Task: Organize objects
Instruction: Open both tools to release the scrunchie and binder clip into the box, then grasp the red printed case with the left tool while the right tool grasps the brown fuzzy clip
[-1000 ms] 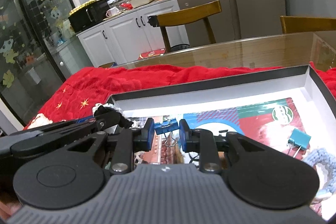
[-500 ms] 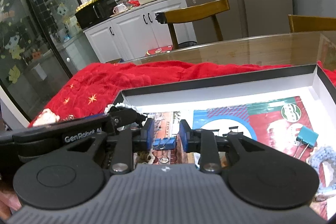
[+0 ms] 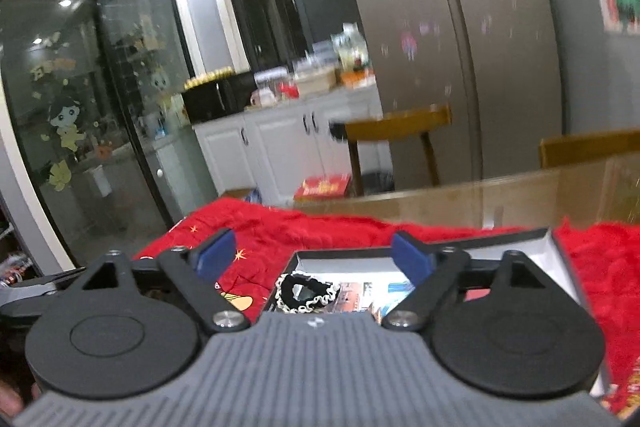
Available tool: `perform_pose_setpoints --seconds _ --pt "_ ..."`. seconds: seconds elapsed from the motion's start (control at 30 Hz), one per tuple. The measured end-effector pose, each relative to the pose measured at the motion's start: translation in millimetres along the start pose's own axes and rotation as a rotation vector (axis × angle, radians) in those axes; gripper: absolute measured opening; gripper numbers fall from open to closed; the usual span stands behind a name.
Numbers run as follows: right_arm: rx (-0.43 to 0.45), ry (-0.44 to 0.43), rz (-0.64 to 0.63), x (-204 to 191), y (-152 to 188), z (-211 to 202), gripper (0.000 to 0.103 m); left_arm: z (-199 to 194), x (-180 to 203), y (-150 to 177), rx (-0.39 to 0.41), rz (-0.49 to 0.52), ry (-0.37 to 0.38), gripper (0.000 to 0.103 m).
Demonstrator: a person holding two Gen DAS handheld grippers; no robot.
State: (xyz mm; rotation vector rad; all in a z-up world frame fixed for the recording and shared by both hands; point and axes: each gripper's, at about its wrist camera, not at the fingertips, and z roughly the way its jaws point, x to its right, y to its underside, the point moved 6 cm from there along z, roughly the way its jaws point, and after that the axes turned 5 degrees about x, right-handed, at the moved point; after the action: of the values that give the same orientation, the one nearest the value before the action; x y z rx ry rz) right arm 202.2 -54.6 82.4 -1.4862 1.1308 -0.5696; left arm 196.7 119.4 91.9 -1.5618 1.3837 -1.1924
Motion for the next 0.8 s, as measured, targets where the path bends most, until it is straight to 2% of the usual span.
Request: perform_pose_setpoints --seconds 0.13,0.3,0.53,0.7,0.8 --pt "0.032 0.029 -0.047 -12 20 -33 0.095 -45 14 21 0.017 0.051 0.035 0.087" --pt "0.0 0.022 -0.053 -14 63 -46 0.095 -72 27 63 0.027 0.121 0.023 0.087" --pt "-0.07 -0.01 -0.017 -6 100 -36 0.095 -61 32 116 -0.055 0.236 -0.01 0.087" --pt "-0.119 -0.026 -0.036 -6 116 -29 0.095 -47 23 133 -0.088 0.287 0.009 0.087" --pt "-0.162 -0.054 -0.024 -9 125 -23 0.095 -37 15 137 -0.133 0.277 0.025 0.087"
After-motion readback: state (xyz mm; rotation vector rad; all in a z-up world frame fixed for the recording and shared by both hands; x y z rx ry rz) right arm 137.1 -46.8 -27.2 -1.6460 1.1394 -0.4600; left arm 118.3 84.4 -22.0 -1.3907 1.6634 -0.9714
